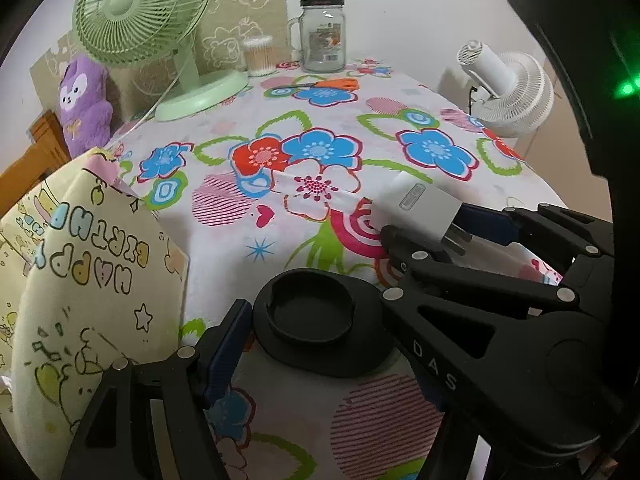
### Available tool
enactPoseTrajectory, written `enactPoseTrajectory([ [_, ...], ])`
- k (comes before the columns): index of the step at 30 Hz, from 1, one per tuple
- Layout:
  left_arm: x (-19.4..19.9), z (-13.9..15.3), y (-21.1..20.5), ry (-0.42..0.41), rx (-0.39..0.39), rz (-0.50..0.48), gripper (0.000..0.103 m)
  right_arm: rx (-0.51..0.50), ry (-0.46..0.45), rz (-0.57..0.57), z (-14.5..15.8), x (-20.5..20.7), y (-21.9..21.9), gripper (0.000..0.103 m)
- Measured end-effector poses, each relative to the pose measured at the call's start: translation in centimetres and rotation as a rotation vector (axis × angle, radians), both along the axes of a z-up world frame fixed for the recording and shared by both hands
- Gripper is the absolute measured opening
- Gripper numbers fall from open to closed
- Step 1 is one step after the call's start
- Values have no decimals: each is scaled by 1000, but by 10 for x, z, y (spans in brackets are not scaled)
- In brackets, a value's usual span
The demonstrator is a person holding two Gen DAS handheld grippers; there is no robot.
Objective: Organize rigid objects
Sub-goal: 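Close the right tool on the white adapter while the left tool holds the black object, then lift and carry the black object and white adapter with both tools over the yellow box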
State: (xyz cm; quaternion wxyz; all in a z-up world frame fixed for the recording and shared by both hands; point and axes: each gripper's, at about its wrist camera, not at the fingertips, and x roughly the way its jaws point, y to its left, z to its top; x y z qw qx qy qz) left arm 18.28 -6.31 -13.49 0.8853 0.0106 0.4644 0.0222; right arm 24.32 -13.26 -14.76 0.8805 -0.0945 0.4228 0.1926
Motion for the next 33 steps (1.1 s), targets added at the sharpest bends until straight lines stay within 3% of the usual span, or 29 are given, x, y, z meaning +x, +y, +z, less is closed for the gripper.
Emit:
enactPoseTrajectory([
  [33, -87, 33, -31, -79, 22, -133, 76, 29, -52, -157, 36, -106, -39, 49],
])
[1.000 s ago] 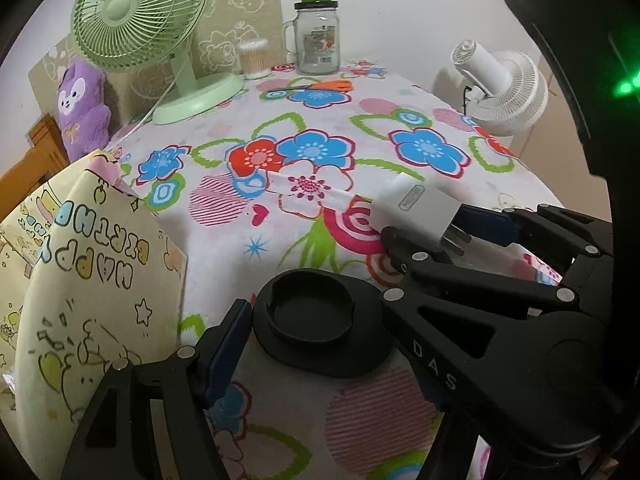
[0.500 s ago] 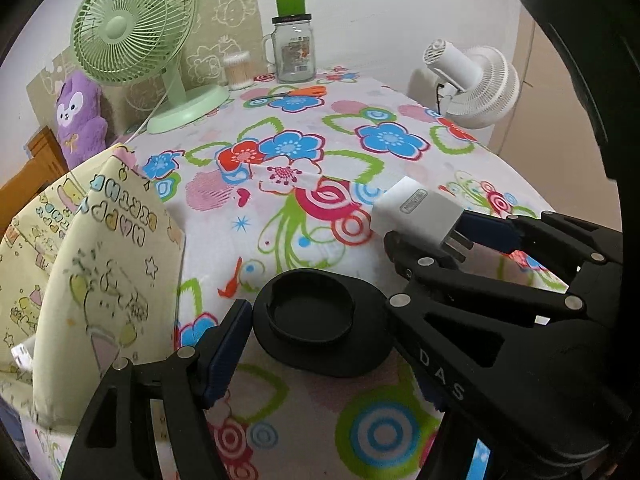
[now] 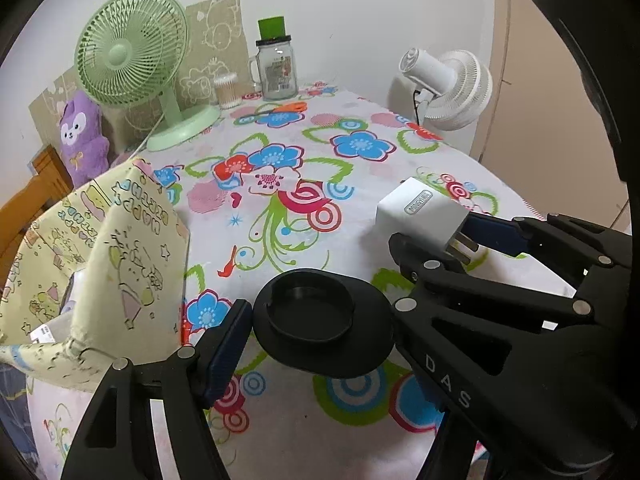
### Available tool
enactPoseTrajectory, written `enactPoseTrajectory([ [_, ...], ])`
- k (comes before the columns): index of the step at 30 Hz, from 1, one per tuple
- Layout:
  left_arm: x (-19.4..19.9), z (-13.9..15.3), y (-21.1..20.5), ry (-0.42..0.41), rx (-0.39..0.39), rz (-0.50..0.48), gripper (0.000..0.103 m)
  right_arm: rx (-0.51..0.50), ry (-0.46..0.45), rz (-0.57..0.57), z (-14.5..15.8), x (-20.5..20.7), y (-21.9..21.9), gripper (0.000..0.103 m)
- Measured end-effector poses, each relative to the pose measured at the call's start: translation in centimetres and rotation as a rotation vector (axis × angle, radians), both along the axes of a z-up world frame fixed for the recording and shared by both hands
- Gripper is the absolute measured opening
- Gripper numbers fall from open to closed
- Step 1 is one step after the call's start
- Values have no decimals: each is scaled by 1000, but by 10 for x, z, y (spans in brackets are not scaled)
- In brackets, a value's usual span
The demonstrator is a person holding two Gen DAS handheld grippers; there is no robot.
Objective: Organize rigid objects
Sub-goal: 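Lift and carry the black object and white adapter with both tools over the yellow box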
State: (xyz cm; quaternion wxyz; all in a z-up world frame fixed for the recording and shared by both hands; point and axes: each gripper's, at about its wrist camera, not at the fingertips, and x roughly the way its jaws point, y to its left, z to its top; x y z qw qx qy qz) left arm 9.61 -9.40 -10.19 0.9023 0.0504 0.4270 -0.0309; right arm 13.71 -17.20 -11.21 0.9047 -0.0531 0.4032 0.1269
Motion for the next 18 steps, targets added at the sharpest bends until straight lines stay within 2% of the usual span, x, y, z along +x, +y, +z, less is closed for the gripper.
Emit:
enactPoseTrajectory([
  [18, -29, 32, 2, -47, 22, -28, 76, -1, -50, -32, 36, -36, 2, 49],
])
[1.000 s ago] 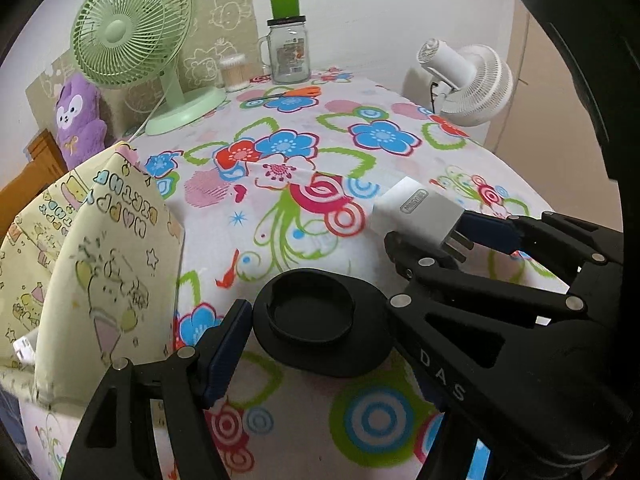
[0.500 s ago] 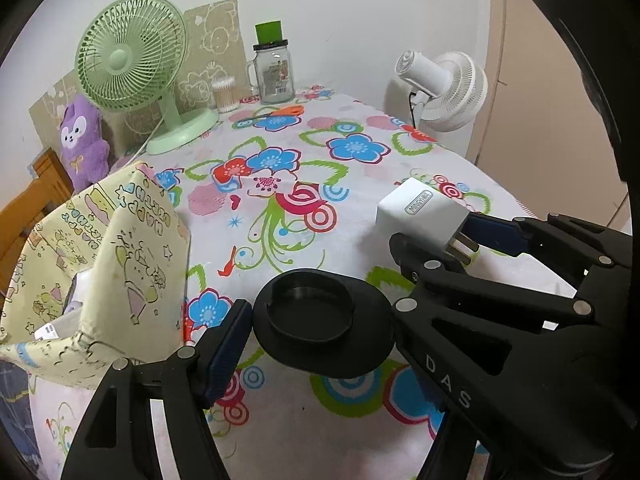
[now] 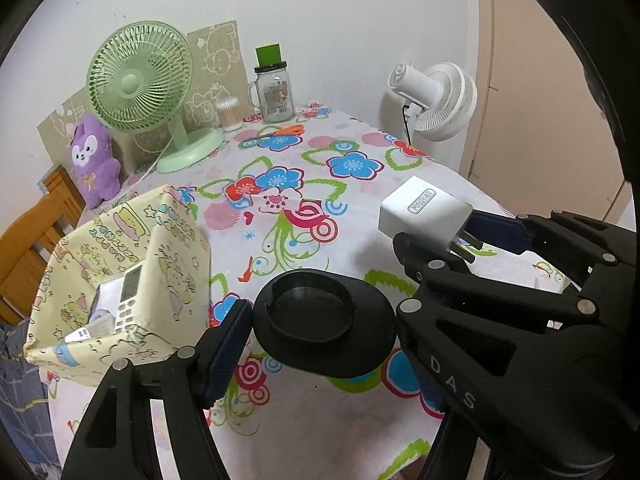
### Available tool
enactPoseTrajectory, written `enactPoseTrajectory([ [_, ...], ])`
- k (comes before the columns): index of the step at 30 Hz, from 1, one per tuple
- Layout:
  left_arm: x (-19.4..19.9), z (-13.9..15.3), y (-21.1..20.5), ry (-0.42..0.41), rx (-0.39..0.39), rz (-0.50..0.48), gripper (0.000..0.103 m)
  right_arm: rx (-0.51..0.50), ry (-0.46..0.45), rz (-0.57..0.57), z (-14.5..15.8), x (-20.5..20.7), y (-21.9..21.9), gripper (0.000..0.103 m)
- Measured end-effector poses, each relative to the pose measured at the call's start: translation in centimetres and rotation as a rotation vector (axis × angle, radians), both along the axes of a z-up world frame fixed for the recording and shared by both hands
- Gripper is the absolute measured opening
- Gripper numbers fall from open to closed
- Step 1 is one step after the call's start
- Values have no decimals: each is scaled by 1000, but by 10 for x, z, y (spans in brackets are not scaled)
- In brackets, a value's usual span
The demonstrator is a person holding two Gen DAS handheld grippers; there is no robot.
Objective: Organize rigid objects
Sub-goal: 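Lift and carry the black object and white adapter with both tools over the yellow box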
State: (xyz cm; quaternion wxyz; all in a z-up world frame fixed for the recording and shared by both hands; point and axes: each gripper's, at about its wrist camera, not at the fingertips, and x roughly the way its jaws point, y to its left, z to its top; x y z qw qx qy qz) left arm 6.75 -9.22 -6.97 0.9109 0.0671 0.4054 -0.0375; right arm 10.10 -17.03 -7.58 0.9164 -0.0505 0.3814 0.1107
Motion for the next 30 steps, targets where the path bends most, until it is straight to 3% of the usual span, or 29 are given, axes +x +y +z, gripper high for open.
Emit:
enactPoseTrajectory([
  [30, -7, 54, 39, -58, 13, 43, 76, -10, -58, 48, 62, -11, 39, 49],
])
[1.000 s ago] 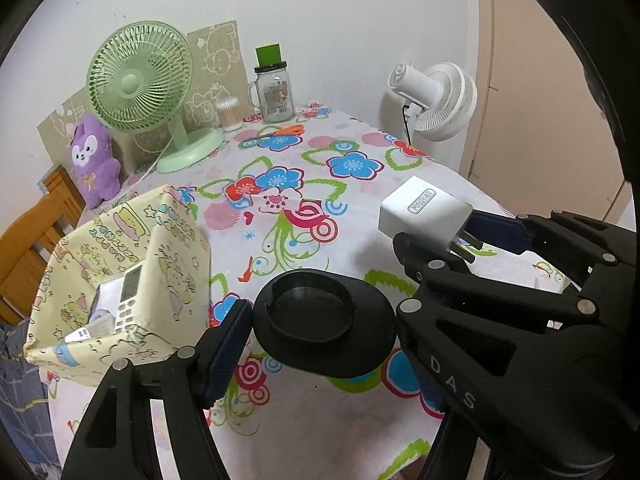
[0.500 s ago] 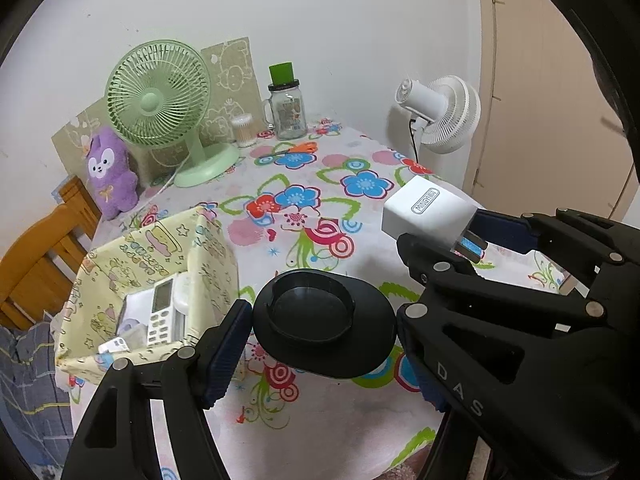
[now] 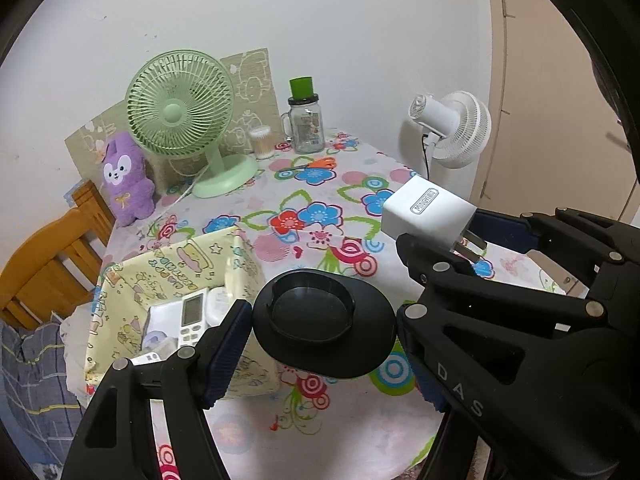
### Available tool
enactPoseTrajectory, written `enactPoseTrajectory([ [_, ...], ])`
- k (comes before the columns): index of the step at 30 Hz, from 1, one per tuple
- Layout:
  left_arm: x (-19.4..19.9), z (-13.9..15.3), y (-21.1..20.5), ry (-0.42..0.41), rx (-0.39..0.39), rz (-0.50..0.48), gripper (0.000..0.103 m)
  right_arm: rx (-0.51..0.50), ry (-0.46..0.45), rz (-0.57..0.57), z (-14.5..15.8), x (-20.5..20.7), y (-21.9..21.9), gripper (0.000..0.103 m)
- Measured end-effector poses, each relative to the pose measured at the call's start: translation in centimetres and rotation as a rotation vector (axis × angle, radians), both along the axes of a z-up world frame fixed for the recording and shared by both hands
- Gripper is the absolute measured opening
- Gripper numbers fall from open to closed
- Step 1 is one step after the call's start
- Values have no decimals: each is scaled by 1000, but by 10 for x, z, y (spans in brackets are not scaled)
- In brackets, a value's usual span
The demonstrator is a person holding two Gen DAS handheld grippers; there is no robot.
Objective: Organize rigid objects
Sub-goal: 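Lift and carry the black object and white adapter with both tools over the yellow box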
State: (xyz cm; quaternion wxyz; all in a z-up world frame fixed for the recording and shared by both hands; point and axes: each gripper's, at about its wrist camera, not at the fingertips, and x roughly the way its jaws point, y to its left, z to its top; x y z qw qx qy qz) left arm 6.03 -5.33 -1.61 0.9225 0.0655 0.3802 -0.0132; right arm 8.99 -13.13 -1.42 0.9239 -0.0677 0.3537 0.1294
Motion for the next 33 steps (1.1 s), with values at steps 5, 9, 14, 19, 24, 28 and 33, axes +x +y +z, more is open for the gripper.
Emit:
enactPoseTrajectory([
  [5, 2, 2, 14, 0, 0, 11, 76, 1, 0, 11, 2, 3, 14, 49],
  [9, 2, 3, 26, 2, -4, 21, 76, 0, 3, 19, 3, 5, 25, 49],
  [14, 5, 4, 41, 1, -5, 39, 76, -2, 3, 34, 4, 9, 42, 49],
  [19, 7, 2, 56, 9, -5, 51, 76, -3, 9, 50, 3, 12, 58, 49],
  [24, 10, 1, 70, 14, -5, 54, 76, 3, 19, 62, 0, 17, 72, 49],
  [28, 12, -1, 83, 17, -11, 72, 76, 0, 23, 79, -2, 21, 87, 49],
  [33, 16, -4, 100, 23, -15, 98, 76, -5, 28, 104, -4, 26, 105, 49],
])
